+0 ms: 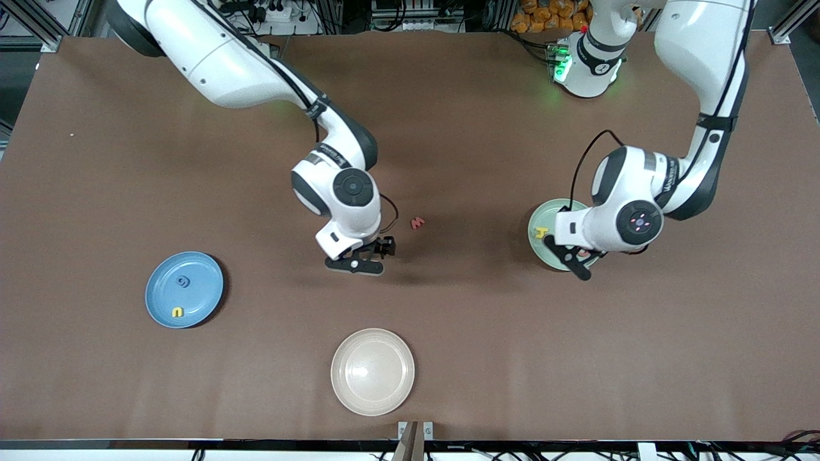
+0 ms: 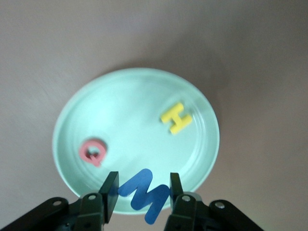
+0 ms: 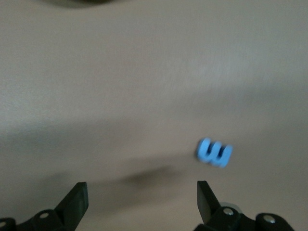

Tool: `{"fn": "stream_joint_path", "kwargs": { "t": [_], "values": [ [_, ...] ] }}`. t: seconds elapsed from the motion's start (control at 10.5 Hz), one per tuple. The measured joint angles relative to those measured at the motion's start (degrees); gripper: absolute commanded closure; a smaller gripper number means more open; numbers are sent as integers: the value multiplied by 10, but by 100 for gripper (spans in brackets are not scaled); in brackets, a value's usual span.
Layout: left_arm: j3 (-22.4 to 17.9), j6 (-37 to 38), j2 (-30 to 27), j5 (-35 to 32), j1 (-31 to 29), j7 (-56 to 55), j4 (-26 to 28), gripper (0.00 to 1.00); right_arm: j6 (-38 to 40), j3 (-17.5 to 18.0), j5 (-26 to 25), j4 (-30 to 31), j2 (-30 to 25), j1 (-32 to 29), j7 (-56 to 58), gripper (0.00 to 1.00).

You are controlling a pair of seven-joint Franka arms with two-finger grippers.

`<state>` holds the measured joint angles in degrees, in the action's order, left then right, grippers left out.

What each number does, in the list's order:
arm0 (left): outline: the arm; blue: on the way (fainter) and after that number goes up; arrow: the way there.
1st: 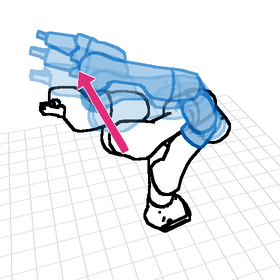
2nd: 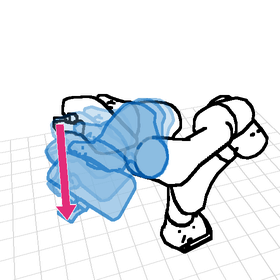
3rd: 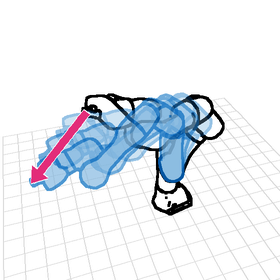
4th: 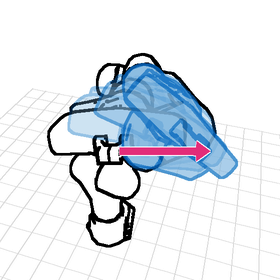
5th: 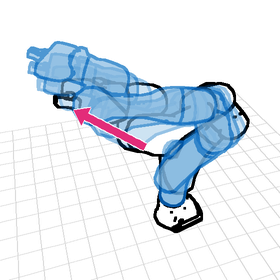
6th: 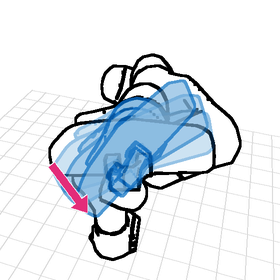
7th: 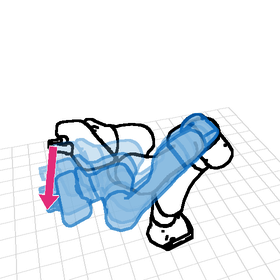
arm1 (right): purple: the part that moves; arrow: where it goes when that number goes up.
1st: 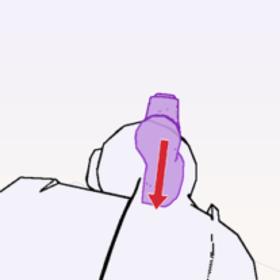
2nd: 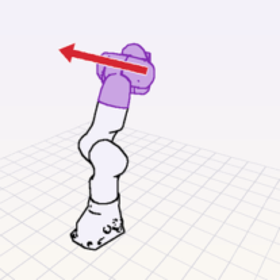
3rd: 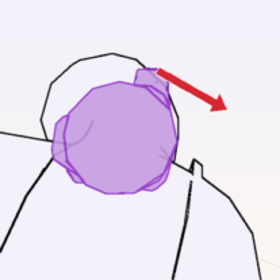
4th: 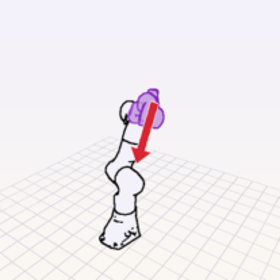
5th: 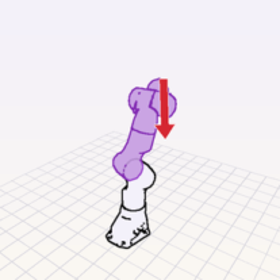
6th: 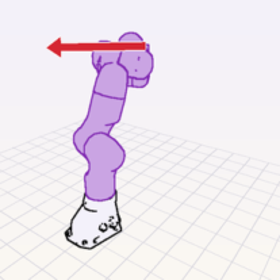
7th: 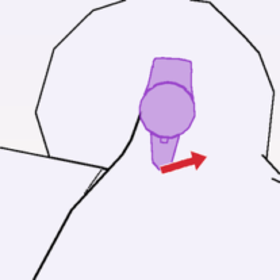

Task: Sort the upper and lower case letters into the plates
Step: 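Drop the W on the green plate while the right gripper reaches letters, then lower the right gripper and grasp the pink w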

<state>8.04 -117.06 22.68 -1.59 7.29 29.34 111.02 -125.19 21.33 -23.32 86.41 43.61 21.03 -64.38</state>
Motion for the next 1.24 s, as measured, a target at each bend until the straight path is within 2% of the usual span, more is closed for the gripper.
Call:
{"fn": "stream_joint_path", "kwargs": {
  "t": [0.1,0.48,0.86,1.24],
  "values": [
    [5,-15,-9,12,-4,0,25,0,-7,-1,21,-1,2,13,-55,0],
    [12,-25,-12,34,-1,-51,35,0,-69,-11,87,-4,12,57,-210,0],
    [14,-27,-12,91,4,-128,0,0,-110,-78,163,-5,39,127,-347,0],
    [20,-13,-10,107,42,-224,-37,0,-106,-83,180,-6,40,135,-434,0]
  ]
}}
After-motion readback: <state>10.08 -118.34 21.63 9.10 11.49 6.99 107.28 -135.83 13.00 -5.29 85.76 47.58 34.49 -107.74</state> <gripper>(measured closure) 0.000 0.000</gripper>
